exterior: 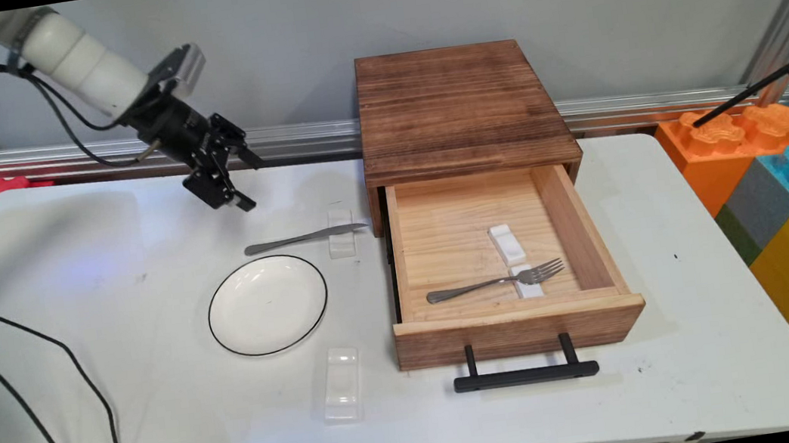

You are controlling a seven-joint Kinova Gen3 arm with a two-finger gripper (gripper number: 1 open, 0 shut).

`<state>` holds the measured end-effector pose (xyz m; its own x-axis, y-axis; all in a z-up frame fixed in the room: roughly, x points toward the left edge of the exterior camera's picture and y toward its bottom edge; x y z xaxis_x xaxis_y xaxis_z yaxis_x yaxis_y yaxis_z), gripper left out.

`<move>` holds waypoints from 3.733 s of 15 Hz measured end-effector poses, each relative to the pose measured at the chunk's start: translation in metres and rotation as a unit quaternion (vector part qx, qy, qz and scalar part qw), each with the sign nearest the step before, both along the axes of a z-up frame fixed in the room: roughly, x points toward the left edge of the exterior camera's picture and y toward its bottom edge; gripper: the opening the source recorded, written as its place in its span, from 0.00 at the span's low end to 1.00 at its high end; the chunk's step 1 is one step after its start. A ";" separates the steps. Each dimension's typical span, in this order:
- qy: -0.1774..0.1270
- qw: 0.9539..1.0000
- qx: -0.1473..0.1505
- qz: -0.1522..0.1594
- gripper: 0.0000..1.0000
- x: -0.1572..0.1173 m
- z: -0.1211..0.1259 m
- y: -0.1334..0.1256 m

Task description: Pick up the knife from the left of the white plate, then place the picked object into the drawer

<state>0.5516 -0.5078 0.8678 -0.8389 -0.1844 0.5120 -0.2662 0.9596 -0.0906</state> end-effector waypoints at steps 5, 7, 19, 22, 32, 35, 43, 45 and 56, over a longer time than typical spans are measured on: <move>-0.003 1.000 0.018 -0.017 1.00 -0.005 -0.029 -0.016; -0.005 0.999 0.027 -0.019 1.00 -0.006 -0.038 -0.020; -0.023 0.997 0.065 -0.027 1.00 -0.036 -0.088 -0.059; -0.032 0.997 0.070 -0.026 1.00 -0.042 -0.094 -0.065; -0.046 0.995 0.081 -0.023 1.00 -0.056 -0.100 -0.074; -0.049 0.995 0.081 -0.023 1.00 -0.060 -0.101 -0.074; -0.054 0.995 0.075 -0.025 0.00 -0.066 -0.100 -0.072; -0.057 0.995 0.076 -0.025 0.00 -0.066 -0.100 -0.070; -0.061 0.995 0.079 -0.025 0.00 -0.062 -0.088 -0.058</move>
